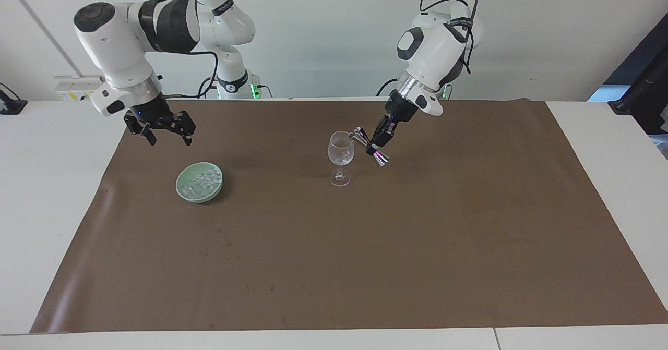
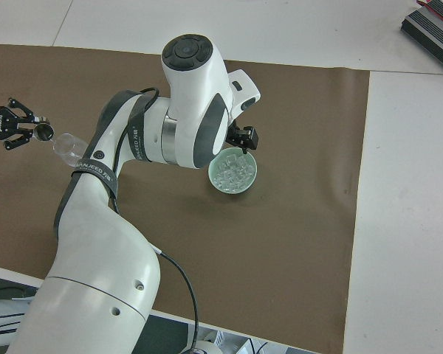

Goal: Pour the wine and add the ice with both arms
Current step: 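Tilt the bottle over the glass while the right gripper reaches the ice cup, then pour from the bottle with the left gripper while the right gripper grasps the cup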

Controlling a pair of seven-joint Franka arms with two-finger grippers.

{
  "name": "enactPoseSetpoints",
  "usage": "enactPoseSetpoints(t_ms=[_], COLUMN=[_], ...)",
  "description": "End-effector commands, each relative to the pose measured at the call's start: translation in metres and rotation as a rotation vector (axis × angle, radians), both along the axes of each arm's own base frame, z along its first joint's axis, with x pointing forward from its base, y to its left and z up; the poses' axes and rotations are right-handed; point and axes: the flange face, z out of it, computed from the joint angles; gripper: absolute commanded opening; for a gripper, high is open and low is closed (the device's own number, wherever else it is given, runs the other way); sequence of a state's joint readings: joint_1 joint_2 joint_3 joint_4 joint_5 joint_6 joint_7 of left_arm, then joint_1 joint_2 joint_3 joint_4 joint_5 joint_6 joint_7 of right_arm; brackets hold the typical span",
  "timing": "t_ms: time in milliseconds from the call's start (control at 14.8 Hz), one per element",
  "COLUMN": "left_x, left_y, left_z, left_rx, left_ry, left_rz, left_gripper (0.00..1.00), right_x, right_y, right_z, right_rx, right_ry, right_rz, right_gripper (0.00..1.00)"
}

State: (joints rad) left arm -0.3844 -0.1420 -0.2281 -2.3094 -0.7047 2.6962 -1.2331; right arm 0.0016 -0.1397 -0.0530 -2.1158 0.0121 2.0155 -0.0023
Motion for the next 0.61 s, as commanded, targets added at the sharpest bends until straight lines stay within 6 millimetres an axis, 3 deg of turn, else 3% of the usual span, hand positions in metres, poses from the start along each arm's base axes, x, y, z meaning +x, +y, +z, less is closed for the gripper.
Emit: enactPoseSetpoints(t_ms=[0, 338, 541], left_x=[0.006, 0.01, 0.01], left_y=[-0.008, -0.013, -0.015], left_z=[0.009, 0.013, 0.014], left_rx=[0.011, 0.042, 0.075], left_ry=[-0.026, -0.053, -0.085], left_rz=[0.007, -0.005, -0.032], left_gripper=[0.0, 0.0, 0.0], right_x=[0.013, 0.016, 0.012], right_y=[0.012, 0.025, 0.026], right_z=[-0.035, -0.062, -0.064], right_rx=[0.003, 0.002, 0.003], right_ry=[-0.014, 0.003, 0.026], right_rz=[0.004, 0.008, 0.017], right_gripper=[1.0, 0.96, 0.96])
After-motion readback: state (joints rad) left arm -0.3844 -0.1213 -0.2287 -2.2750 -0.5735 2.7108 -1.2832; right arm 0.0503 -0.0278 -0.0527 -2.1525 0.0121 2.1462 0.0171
